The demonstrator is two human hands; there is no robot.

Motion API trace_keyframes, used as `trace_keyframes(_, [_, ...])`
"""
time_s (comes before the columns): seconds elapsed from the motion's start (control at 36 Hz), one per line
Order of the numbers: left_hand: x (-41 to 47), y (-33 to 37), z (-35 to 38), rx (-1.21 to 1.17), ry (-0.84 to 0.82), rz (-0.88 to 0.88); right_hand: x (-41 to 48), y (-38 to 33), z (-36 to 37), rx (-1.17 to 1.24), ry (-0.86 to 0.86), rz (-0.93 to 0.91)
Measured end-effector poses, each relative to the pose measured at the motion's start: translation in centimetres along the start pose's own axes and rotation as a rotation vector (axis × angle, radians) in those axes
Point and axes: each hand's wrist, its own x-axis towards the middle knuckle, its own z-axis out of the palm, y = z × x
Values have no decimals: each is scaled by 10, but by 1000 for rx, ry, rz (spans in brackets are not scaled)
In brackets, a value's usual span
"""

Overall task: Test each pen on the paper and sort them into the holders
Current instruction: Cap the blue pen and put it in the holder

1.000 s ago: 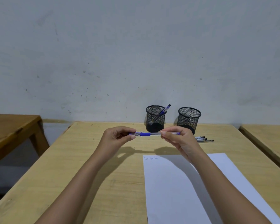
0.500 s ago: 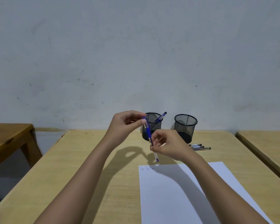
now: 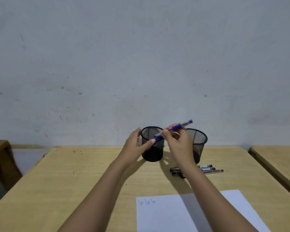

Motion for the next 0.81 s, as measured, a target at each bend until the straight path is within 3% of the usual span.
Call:
trace_keyframes(0.19, [-5, 8, 3, -155, -43, 67, 4, 14, 7, -211, -44, -92])
trace_keyframes(0.36, [-8, 11, 8, -350, -57, 73, 15, 18, 7, -267, -73, -58])
trace_keyframes(0.81, [-7, 9, 9, -319, -7, 103, 19, 18, 6, -298, -128, 35])
